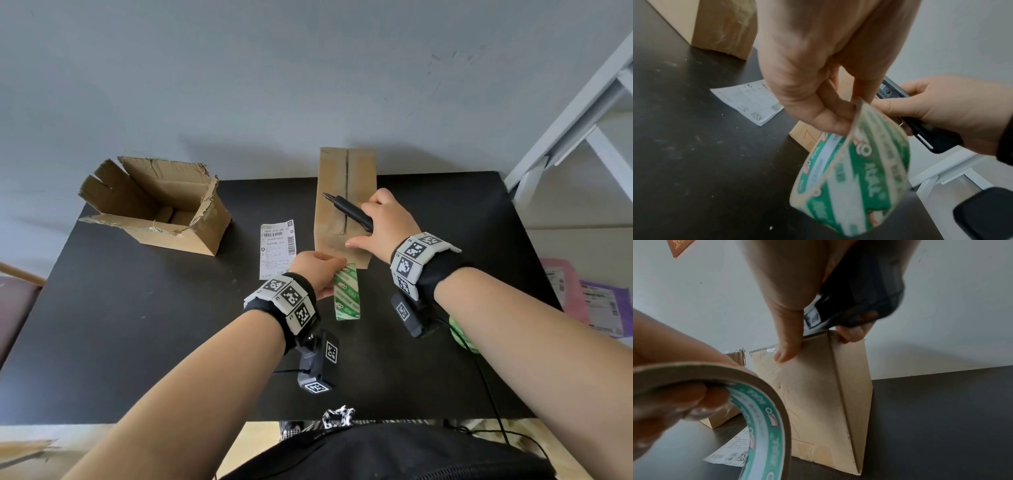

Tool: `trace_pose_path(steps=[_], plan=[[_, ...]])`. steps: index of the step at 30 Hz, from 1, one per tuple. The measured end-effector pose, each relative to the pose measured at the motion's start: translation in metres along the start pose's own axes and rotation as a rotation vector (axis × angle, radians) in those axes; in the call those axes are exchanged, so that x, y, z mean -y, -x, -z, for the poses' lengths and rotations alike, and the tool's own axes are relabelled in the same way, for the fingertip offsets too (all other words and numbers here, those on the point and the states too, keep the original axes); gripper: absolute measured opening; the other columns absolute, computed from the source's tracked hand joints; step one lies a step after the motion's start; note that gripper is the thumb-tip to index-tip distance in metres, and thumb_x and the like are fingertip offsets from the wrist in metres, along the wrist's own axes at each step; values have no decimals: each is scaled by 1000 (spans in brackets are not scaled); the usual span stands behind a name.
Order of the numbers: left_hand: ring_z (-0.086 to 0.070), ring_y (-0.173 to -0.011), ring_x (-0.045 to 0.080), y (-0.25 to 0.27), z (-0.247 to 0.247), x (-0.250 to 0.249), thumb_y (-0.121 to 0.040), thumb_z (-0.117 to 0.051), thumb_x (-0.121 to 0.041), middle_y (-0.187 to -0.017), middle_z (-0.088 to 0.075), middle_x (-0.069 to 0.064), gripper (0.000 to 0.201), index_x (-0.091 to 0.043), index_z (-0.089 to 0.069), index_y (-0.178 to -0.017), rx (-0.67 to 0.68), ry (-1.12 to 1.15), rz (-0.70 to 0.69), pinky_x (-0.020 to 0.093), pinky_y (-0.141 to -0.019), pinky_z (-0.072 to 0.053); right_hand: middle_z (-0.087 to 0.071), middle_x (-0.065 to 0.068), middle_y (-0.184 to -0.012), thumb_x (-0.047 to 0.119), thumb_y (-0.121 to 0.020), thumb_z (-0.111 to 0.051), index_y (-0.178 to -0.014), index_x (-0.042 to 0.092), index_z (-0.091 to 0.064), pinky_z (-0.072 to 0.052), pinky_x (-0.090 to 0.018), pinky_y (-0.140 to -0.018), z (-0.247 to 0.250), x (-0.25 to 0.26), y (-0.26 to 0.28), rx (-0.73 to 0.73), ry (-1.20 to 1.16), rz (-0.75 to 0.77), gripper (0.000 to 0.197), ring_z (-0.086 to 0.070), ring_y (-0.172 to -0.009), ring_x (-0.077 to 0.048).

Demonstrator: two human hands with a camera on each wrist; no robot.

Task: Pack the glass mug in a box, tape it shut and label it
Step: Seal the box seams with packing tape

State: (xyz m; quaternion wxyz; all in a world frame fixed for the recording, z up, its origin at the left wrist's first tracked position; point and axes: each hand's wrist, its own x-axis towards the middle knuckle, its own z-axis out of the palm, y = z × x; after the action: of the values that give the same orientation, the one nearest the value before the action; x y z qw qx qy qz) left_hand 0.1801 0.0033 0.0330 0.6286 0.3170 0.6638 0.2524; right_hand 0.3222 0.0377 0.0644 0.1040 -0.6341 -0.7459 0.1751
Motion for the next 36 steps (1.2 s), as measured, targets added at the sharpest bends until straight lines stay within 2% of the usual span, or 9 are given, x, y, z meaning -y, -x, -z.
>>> trace_pose_path(steps=[3, 5, 8, 12, 15, 18, 22, 31, 36], plan=[[-68, -75, 18, -1, 1, 3, -90, -62, -18, -85, -70, 7, 7, -14, -59, -85, -30, -14, -34, 32, -71, -58, -43, -5, -116, 44, -72, -75, -113, 7, -59, -47, -34, -87, 4, -2, 3, 25, -38, 6, 57, -54, -94, -22], [-67, -71, 16, 0, 2, 5, -90, -61, -18, -82, -69, 6, 8, -14, -59, -84, -38, 4, -44, 31, -70, -58, -45, -5, -118, 42, -79, -70, -112, 9, -61, -44, -31, -87, 7, -4, 8, 17, -94, 28, 48, -53, -96, -22], [-66, -65, 15, 4, 0, 8, -91, -60, -23, -76, -68, 4, 12, -12, -61, -84, -48, -7, -69, 28, -62, -56, -50, -5, -111, 35, -88, -60, -107, 14, -65, -44, -31, -83, 14, -8, 22, 13, -97, 90, 29, -54, -92, -22], [-63, -62, 15, 8, -2, 8, -92, -57, -27, -72, -65, 3, 19, -12, -64, -82, -64, 5, -96, 27, -57, -52, -61, -2, -95, 33, -91, -55, -107, 22, -67, -49, -33, -72, 27, -11, 38, 102, 30, 117, 24, -57, -81, -20], [-62, -61, 15, 11, -2, 8, -93, -56, -26, -71, -64, 3, 21, -13, -63, -78, -70, 3, -113, 27, -59, -53, -65, 2, -91, 34, -92, -51, -109, 27, -66, -49, -31, -70, 36, -11, 45, 151, 133, 113, 23, -58, -81, -18], [-62, -62, 15, 13, -4, 8, -93, -56, -26, -72, -64, 3, 21, -14, -63, -76, -84, -3, -122, 28, -62, -54, -63, 2, -88, 35, -93, -48, -102, 25, -66, -46, -30, -67, 40, -6, 49, 191, 234, 142, 22, -57, -79, -19], [-61, -61, 13, 15, -5, 8, -93, -55, -27, -71, -64, 2, 22, -17, -63, -75, -104, -27, -141, 24, -54, -51, -57, 2, -84, 34, -94, -46, -88, 23, -62, -36, -29, -61, 43, 0, 50, 205, 349, 172, 20, -52, -75, -20], [-62, -66, 16, 14, -7, 9, -93, -56, -26, -74, -65, 3, 22, -17, -63, -73, -136, -62, -146, 27, -62, -54, -55, 0, -90, 34, -96, -43, -98, 21, -62, -40, -30, -64, 47, 10, 48, 224, 512, 184, 23, -53, -77, -22], [-62, -67, 16, 12, -6, 9, -92, -58, -24, -74, -64, 3, 21, -17, -61, -73, -149, -100, -156, 26, -61, -53, -55, -1, -88, 30, -96, -43, -99, 19, -61, -42, -30, -66, 47, 18, 48, 240, 545, 152, 21, -52, -75, -23]])
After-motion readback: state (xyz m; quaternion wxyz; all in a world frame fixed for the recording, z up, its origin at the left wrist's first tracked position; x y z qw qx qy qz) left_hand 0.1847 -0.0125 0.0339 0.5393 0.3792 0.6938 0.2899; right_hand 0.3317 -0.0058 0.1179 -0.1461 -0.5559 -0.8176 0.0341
